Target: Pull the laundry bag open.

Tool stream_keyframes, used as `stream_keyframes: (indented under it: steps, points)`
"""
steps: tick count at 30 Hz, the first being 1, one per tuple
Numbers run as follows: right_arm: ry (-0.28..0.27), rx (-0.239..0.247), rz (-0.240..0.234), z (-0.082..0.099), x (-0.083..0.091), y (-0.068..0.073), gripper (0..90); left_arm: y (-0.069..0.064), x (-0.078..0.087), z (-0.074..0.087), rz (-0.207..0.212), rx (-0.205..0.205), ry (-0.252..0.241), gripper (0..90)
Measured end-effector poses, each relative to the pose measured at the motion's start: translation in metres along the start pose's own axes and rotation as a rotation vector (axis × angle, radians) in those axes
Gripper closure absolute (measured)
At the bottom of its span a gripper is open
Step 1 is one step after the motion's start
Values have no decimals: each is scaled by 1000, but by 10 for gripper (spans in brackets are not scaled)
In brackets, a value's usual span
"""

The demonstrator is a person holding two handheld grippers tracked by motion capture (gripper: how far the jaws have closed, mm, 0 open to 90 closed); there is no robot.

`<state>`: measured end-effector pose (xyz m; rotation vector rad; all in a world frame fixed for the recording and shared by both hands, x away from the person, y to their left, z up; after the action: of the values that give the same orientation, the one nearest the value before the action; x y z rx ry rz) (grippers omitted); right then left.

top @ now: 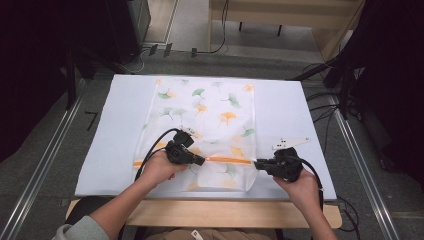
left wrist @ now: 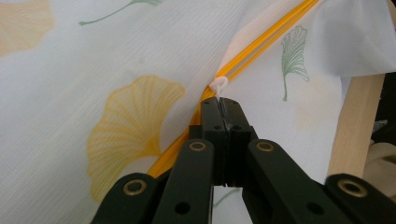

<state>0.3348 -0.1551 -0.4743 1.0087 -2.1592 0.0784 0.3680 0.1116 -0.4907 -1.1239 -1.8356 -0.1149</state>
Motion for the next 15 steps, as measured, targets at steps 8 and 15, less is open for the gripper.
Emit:
stream_keyframes:
  steps: [8, 15]
  points:
    - [5, 8, -1, 0, -1, 1, 847, 3, 7, 3, -10, -1, -5, 900]
    - [4, 8, -2, 0, -1, 1, 846, 2, 5, 5, -16, -15, 16, 900]
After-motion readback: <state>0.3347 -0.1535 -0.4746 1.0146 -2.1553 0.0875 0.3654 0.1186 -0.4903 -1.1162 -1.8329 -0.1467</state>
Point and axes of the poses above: each handheld gripper's, and its own axes: x roughly backward along the jaws, z roughly out of its underside, y roughly to its left, the point moved 6 cm from there along -x, roughly forward along the jaws, and after that the axes turned 5 degrees about -y, right-handed, at the moved point
